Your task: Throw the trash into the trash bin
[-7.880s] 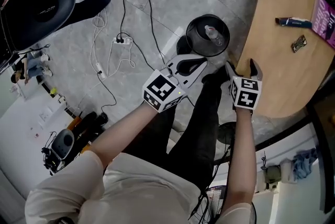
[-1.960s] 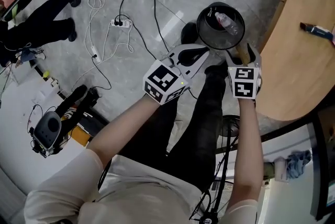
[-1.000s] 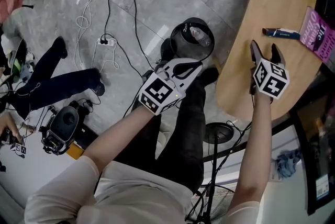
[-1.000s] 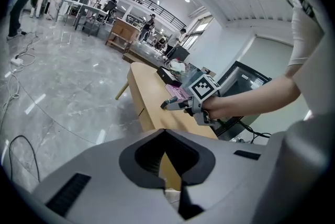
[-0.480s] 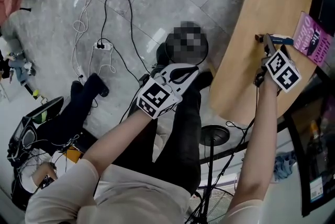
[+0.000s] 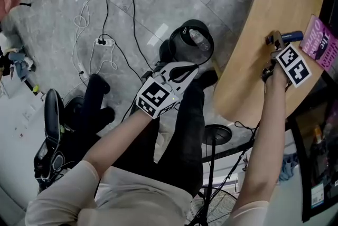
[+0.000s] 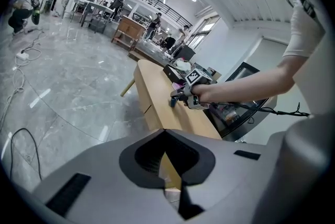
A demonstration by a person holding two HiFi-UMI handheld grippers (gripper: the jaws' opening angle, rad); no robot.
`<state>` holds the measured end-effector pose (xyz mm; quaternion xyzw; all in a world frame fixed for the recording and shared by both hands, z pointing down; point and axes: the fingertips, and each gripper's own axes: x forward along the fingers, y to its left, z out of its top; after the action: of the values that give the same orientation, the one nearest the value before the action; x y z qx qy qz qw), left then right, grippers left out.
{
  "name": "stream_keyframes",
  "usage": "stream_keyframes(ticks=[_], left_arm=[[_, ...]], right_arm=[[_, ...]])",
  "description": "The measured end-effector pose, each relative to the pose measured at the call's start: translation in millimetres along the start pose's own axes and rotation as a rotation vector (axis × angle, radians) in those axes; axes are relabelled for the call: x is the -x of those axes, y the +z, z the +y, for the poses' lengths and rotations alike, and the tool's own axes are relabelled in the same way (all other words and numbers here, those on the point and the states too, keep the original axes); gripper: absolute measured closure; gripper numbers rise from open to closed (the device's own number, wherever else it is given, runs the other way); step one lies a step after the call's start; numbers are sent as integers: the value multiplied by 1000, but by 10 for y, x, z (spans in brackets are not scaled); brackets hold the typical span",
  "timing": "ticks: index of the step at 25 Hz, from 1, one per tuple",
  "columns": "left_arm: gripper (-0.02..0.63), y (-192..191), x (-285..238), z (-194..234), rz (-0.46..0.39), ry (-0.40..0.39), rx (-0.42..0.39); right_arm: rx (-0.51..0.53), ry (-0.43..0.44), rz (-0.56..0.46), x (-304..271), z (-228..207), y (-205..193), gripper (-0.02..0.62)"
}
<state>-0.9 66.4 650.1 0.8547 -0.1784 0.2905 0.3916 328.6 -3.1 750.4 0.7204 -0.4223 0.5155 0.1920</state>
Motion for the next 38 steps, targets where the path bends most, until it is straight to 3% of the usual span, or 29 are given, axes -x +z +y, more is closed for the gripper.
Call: stream_keyframes(ticks=[3, 5, 14, 28, 38], left_arm=[[600, -14, -5, 2, 3, -5, -2], [600, -16, 5, 13, 3, -6, -3], [600, -25, 78, 64, 4, -3, -12], [600, -48, 202, 183, 3, 4, -17], [600, -206, 404, 458, 7, 43, 6]], right_arm=[[23, -34, -11, 18, -28, 11, 380], [31, -57, -10, 32, -73, -21, 537], [65, -21, -10, 145, -112, -154, 551], [145, 64, -18, 386, 375, -480, 551], [365, 153, 16, 459, 1058, -1128, 551]])
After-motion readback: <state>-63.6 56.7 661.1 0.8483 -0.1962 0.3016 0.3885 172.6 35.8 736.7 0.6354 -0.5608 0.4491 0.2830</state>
